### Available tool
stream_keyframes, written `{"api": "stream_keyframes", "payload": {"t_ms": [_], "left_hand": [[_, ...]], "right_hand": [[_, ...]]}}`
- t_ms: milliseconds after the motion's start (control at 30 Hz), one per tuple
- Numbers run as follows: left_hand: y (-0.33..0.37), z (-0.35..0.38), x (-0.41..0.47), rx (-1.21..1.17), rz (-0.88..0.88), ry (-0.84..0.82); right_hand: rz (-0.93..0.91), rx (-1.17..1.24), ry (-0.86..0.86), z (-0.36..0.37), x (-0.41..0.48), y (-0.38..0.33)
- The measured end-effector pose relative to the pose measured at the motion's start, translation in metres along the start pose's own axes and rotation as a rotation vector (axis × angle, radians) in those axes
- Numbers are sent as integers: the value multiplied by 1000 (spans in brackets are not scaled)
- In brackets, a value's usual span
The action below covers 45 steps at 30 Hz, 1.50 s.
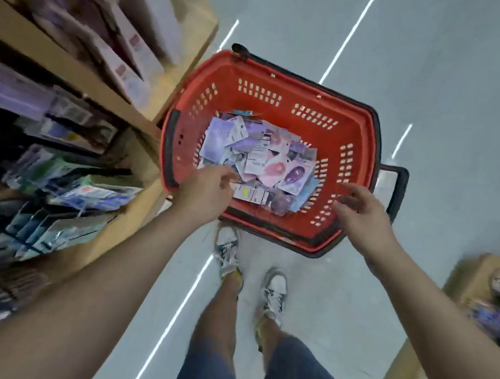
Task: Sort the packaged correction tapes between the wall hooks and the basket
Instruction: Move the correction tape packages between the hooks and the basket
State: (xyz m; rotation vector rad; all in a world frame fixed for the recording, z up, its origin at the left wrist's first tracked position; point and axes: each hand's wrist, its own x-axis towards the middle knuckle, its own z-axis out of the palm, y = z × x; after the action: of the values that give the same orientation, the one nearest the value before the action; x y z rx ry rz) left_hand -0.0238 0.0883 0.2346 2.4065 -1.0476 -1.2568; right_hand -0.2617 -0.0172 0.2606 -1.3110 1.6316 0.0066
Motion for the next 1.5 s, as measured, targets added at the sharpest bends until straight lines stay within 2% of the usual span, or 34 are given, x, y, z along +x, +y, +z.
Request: {"api": "stream_keyframes", "payload": {"t_ms": [200, 467, 600, 767, 900, 967, 1100, 1200, 1333, 1500], "left_hand": [[-26, 78, 134, -14, -62, -174], [-71, 175, 274, 248, -196, -245], [-77, 194, 305, 325, -114, -323], [-56, 195, 306, 280, -18, -377], [-46, 206, 302, 77, -61, -333], [-39, 210, 306, 64, -91, -306], [-25, 207, 304, 54, -28, -277], [-29, 188, 285, -32, -33, -167], [-36, 139, 255, -343, -104, -11], [-37, 87, 218, -792, -175, 52]], "right_hand": [[163, 24, -31, 72, 126, 43], [361, -17, 2, 147, 275, 106], [346, -70, 87, 166, 300, 117], [231, 81, 194, 174, 301, 115], [37, 26, 131, 182, 296, 113], [-3, 86, 135, 181, 295, 116], [105, 219, 179, 168, 287, 124], [123, 320, 135, 143, 272, 122], [74, 434, -18, 112, 247, 114], [-94, 483, -270, 93, 217, 94]]}}
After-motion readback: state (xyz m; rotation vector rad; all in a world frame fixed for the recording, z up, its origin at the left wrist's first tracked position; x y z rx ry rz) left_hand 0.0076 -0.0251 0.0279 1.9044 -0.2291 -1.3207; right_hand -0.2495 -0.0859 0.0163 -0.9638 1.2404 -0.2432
